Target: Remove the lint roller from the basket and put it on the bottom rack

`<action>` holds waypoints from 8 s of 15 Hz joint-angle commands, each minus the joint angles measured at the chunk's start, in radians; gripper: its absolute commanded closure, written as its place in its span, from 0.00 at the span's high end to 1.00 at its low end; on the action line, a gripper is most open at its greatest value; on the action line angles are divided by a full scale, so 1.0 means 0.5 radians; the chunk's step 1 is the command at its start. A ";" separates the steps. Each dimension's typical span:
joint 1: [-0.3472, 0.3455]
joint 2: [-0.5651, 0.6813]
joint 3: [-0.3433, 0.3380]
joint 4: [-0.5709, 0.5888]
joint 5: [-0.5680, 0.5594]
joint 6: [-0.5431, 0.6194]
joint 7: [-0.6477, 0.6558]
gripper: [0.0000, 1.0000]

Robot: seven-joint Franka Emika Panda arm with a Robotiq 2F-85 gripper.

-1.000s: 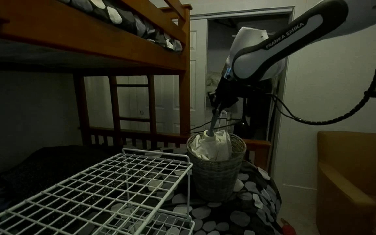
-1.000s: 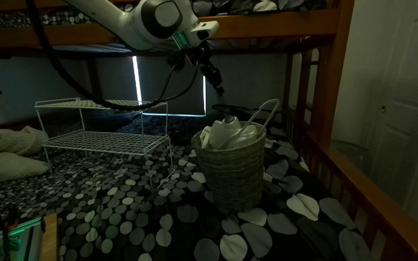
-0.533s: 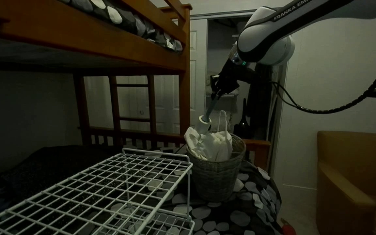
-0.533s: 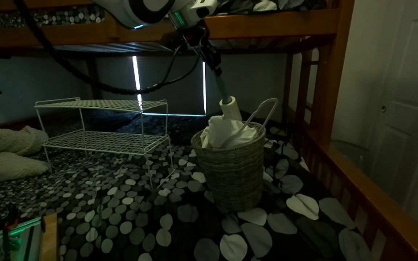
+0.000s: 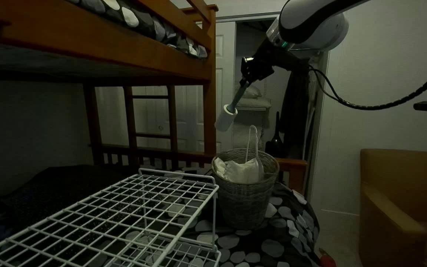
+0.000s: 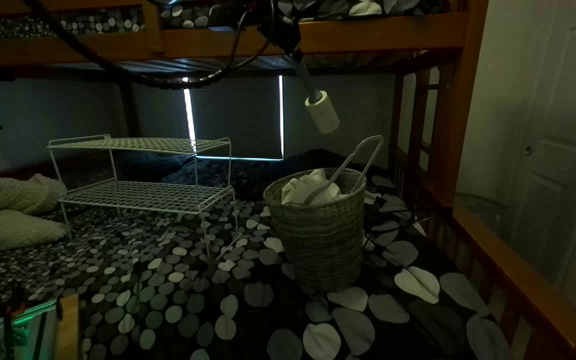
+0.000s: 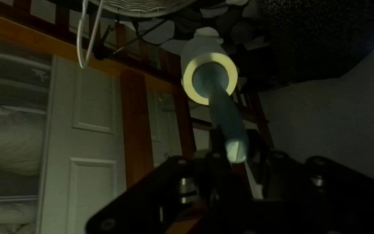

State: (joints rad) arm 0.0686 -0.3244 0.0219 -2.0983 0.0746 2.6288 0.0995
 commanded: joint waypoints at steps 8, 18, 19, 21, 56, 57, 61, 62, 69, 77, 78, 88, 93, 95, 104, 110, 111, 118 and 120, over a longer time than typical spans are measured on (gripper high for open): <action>0.367 -0.418 -0.077 -0.538 0.536 0.077 -0.589 0.05; 0.651 -0.557 -0.491 -0.948 1.154 -0.057 -0.729 0.05; 0.621 -0.541 -0.484 -0.956 1.169 -0.102 -0.739 0.05; 0.610 -0.522 -0.523 -0.968 1.205 -0.235 -0.838 0.05; -0.107 0.939 -0.202 0.256 1.962 -1.778 -1.525 0.05; -0.105 0.979 -0.184 0.306 1.910 -1.777 -1.500 0.05; -0.070 1.132 -0.086 0.491 1.701 -1.797 -1.447 0.05; -0.070 1.166 -0.056 0.532 1.676 -1.835 -1.443 0.05; -0.104 1.370 0.063 0.741 1.711 -2.190 -1.435 0.05; 0.002 1.442 0.128 0.769 1.603 -2.084 -1.395 0.05; 0.014 1.455 0.141 0.777 1.576 -2.081 -1.394 0.05; 0.040 1.634 0.256 0.928 1.552 -2.190 -1.280 0.05; 0.035 1.721 0.257 1.016 1.523 -2.260 -1.084 0.05; 0.018 1.789 0.275 1.079 1.556 -2.339 -1.086 0.05; 0.107 1.924 0.303 1.259 1.555 -2.529 -0.832 0.05; 0.124 2.049 0.288 1.364 1.571 -2.514 -0.557 0.05; 0.130 2.069 0.288 1.373 1.560 -2.523 -0.519 0.05; 0.181 2.194 0.260 1.428 1.489 -2.455 -0.325 0.05; 0.161 2.264 0.257 1.464 1.536 -2.455 -0.239 0.05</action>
State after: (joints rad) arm 0.1510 0.7557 0.1591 -1.4108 0.8325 1.3970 -0.0868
